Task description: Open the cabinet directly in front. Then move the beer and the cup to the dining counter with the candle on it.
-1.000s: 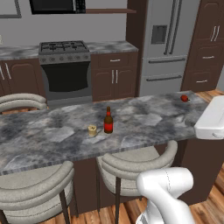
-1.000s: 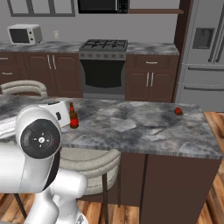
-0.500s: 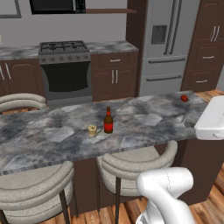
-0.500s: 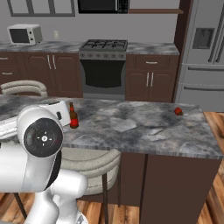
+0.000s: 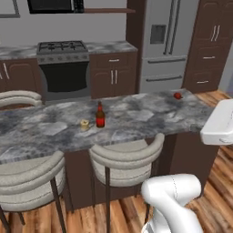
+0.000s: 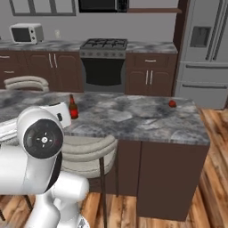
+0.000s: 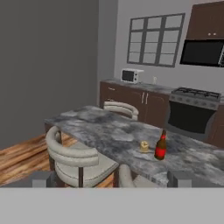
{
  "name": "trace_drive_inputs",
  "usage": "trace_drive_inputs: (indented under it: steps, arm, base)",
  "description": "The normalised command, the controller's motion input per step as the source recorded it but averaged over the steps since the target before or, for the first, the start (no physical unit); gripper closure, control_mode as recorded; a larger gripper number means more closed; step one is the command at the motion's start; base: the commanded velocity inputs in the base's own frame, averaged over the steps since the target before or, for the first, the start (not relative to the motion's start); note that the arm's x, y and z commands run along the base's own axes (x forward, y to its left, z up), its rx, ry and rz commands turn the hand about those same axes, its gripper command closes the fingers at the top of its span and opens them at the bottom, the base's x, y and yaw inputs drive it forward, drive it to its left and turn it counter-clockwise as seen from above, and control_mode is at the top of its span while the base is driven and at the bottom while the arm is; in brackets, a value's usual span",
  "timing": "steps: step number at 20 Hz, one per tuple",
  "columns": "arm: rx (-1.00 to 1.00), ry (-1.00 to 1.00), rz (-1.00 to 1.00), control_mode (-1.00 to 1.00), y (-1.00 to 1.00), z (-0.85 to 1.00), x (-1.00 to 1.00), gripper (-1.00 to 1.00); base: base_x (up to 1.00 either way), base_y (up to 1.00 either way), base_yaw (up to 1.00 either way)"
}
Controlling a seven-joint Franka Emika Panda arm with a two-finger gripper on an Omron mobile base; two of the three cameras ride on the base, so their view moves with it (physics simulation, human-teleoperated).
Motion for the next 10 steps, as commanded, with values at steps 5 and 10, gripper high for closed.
trace_drive_inputs:
  steps: [5,10]
  arm:
    - [0.00,0.00,0.00,1.00,0.00,0.00,0.00,-1.00]
    - [0.00,0.00,0.00,1.00,0.00,0.00,0.00,-1.00]
  base:
    - [-0.55,-0.73,-0.07]
    - [-0.03,-0.60,-0.52]
